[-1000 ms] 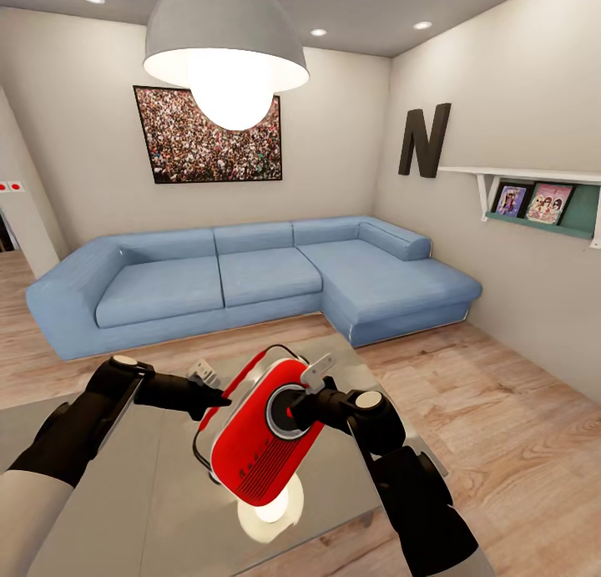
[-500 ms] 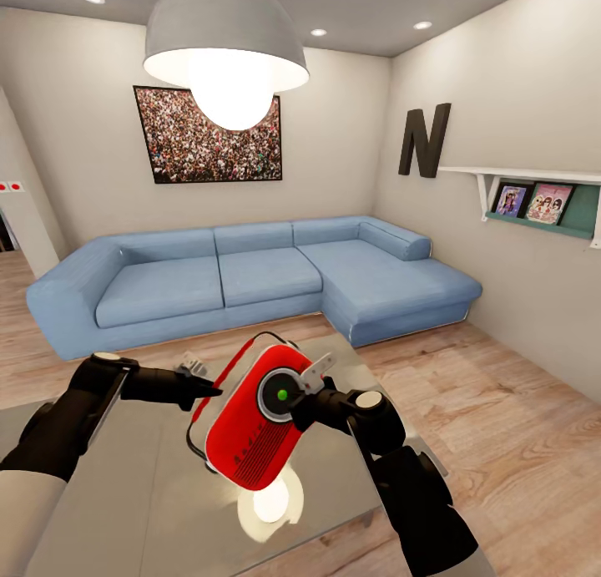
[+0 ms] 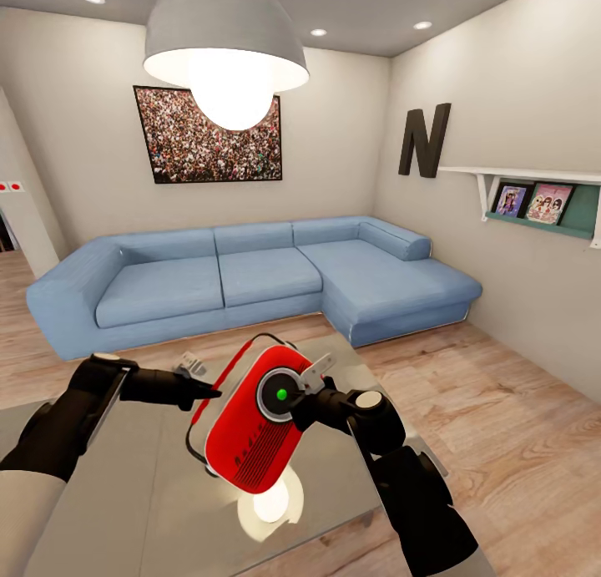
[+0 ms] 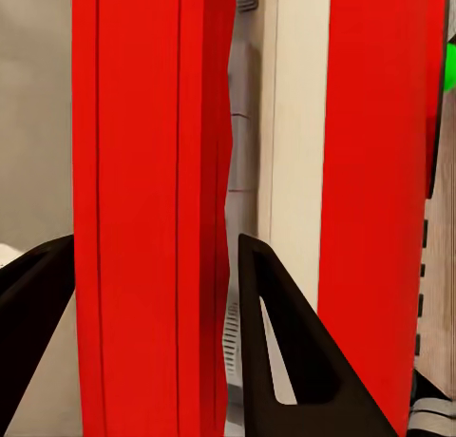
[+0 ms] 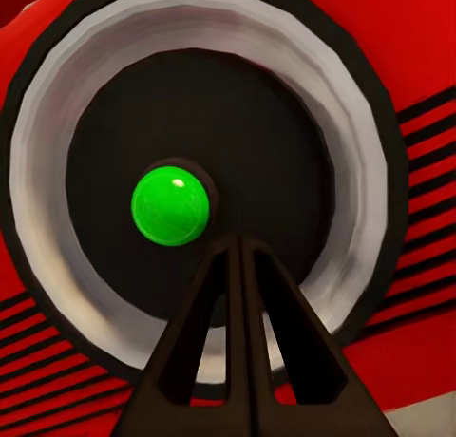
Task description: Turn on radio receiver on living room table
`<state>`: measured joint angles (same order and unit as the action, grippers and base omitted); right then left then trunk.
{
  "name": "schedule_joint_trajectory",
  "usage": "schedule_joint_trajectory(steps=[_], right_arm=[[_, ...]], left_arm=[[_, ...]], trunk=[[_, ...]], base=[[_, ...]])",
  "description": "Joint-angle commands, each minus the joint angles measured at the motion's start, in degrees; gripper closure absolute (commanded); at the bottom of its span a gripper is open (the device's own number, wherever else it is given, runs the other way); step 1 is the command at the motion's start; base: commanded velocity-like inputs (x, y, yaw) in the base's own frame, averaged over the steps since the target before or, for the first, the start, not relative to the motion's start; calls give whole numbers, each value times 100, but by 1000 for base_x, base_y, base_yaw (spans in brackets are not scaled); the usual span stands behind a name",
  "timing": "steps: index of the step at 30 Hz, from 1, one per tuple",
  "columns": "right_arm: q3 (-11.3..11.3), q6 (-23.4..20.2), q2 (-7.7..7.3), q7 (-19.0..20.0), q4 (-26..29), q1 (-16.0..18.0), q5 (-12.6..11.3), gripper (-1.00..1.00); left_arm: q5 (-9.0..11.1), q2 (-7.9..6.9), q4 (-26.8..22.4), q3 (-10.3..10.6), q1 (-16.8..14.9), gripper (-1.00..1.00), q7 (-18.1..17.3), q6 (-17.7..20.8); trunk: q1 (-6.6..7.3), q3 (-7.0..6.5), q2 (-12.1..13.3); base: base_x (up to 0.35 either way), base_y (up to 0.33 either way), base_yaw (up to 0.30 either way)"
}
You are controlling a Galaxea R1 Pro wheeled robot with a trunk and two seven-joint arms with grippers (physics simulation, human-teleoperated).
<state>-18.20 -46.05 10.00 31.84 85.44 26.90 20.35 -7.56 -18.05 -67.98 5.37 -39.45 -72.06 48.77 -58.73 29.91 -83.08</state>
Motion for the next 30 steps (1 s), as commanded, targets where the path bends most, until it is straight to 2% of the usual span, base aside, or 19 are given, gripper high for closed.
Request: schedule_joint_trajectory(steps=[1, 4, 8, 12, 14, 15, 16, 21, 24, 30], right_arm=[[1, 8, 0, -2, -1, -1, 39, 100], [1, 9, 0, -2, 2, -1, 39, 100], [-7, 10, 0, -2, 28, -1, 39, 100], [-13, 8, 0, -2, 52, -1, 39, 100], [-19, 8, 0, -2, 59, -1, 39, 100], [-65, 8, 0, -2, 67, -1, 39, 100], [-80, 8, 0, -2, 72, -1, 39, 100], [-95, 8, 0, 6, 114, -1, 40, 100], [-95, 8, 0, -5, 145, -1, 46, 100], [-87, 4, 0, -24, 278, -1, 54, 100]], left_arm=[[311, -9, 31, -1, -1, 100, -284, 68], [286, -38, 255, -9, -1, 100, -262, 47], [273, -77, 367, -159, -1, 100, -168, 35], [273, -84, 458, -199, -1, 100, 410, 34], [273, -84, 485, -261, -1, 100, 450, 35], [273, -80, 506, -444, -1, 100, 484, 35], [273, -78, 510, -506, -1, 100, 497, 35], [273, -84, 514, -700, -1, 100, 525, 36], [273, -85, 513, -786, -1, 100, 528, 36], [273, -85, 544, -824, -1, 100, 647, 43]], trunk=[[0, -1, 0], [0, -1, 0], [0, -1, 0], [0, -1, 0], [0, -1, 0], [0, -1, 0], [0, -1, 0], [0, -1, 0], [0, -1, 0], [0, -1, 0]], base=[[0, 0, 0], [0, 0, 0], [0, 0, 0], [0, 0, 0], [0, 0, 0], [0, 0, 0], [0, 0, 0], [0, 0, 0], [0, 0, 0], [0, 0, 0]])
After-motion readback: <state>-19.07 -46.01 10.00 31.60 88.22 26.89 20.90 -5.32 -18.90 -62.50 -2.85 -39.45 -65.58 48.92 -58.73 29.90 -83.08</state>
